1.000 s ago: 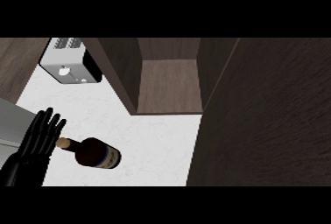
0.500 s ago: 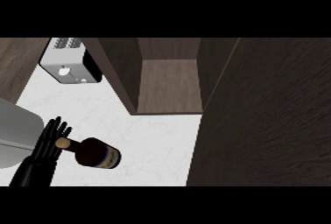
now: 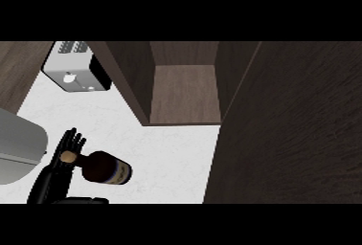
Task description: Pick up the wine, place it into the cabinet and close the cabinet
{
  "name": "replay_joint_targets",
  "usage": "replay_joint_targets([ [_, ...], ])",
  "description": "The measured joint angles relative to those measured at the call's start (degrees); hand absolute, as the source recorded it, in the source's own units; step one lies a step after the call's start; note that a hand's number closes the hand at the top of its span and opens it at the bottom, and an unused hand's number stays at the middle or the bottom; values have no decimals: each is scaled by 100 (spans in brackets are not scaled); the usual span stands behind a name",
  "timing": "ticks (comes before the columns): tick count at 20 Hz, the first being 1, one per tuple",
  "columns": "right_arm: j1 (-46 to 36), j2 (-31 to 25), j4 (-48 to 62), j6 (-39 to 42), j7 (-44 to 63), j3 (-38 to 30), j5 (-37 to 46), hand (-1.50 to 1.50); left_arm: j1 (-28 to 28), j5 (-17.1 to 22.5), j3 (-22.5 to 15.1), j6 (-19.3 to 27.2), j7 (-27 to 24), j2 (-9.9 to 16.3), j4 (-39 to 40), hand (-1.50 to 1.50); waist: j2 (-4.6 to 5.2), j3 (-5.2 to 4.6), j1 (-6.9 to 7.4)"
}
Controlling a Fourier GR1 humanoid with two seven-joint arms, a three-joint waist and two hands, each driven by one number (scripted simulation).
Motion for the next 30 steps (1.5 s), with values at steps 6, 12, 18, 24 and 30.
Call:
replay_joint_targets([
  [6,-194,-65,40,-158,61,69,34,-150,-200,28,124,-281,-455,107,811,-150,0,-1,6],
  [12,-185,-195,52,-267,-40,88,54,-150,-609,183,125,-634,-583,83,1642,-150,2,0,-15],
  [18,-216,-305,44,-321,7,104,69,-150,-794,123,78,-791,-854,61,2127,-150,4,2,16],
  [24,-221,-458,32,-369,-7,91,75,-150,-1041,-29,43,-667,-1245,-103,2583,-150,2,2,9],
  [30,-53,-558,20,-437,-146,156,60,-150,-1141,139,129,-808,-1446,-166,2802,150,2,4,22],
])
